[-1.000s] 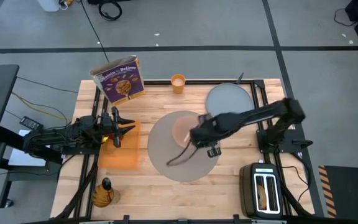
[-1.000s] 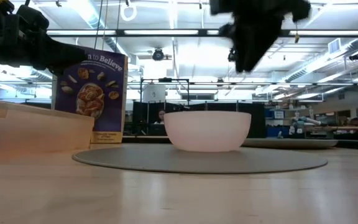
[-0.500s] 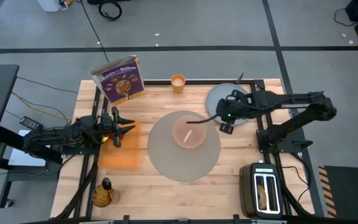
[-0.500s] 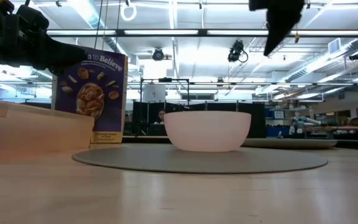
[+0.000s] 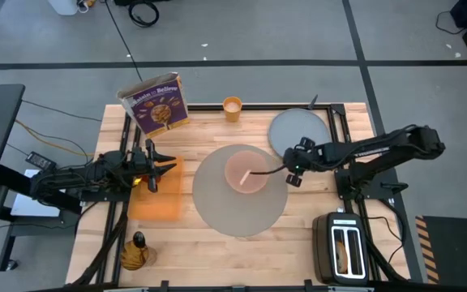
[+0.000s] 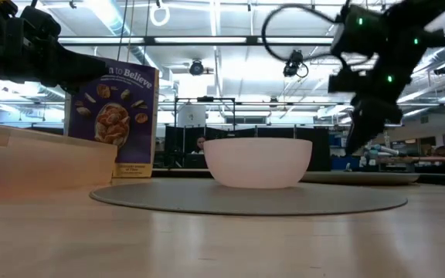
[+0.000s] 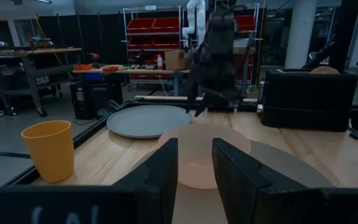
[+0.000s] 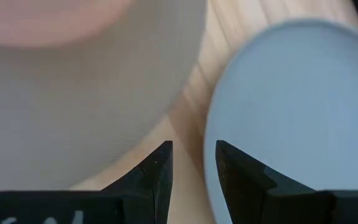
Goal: Arrange a breakfast setting
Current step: Put the blue plate on the gray placemat to the bottom left of the pink bowl, then put the bagel from the toaster on the blue plate
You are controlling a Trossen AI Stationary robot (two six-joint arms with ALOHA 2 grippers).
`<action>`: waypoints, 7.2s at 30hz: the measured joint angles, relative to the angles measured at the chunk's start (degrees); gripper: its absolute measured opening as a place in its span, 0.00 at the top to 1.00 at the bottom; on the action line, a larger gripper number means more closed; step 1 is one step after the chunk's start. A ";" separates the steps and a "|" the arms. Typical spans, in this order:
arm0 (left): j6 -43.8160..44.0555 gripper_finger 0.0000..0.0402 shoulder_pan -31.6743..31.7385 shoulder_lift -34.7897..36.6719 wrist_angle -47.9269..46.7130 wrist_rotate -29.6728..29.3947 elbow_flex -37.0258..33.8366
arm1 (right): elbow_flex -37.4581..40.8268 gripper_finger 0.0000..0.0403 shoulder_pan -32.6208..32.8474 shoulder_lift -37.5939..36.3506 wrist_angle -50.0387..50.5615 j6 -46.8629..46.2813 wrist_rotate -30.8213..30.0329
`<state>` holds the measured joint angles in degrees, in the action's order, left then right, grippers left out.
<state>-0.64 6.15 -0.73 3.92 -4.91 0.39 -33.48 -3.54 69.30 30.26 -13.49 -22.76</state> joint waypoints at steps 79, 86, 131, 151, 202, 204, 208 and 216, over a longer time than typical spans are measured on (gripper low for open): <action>0.00 0.73 -0.02 0.00 0.08 0.00 0.01 | -42.59 0.95 10.24 0.54 -10.81 17.66 35.75; 0.00 0.73 0.00 0.00 0.09 0.00 -0.01 | -42.57 0.95 18.28 5.31 -14.84 9.83 37.52; 0.00 0.73 0.00 0.00 0.12 0.01 0.01 | -42.48 0.95 36.82 43.50 -21.23 17.89 4.96; 0.00 0.73 0.00 -1.14 1.23 0.04 0.01 | -42.50 0.78 32.67 48.62 -26.33 19.51 15.34; 0.00 0.73 -0.02 -1.14 1.40 0.02 0.01 | -42.52 0.64 59.47 8.30 37.00 -109.54 38.38; 0.00 0.73 -0.02 -1.14 1.40 0.02 0.01 | -42.50 0.62 59.75 8.35 41.26 -110.66 37.79; 0.00 0.73 -0.01 -1.14 1.40 0.02 0.01 | -42.50 0.55 59.53 8.35 43.39 -112.08 38.90; 0.00 0.73 0.00 -1.13 1.40 0.02 0.01 | -42.48 0.53 59.26 10.86 39.74 -114.77 37.89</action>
<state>-0.64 6.15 -1.86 5.32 -4.89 0.40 -75.96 55.72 80.16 70.01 -128.26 15.14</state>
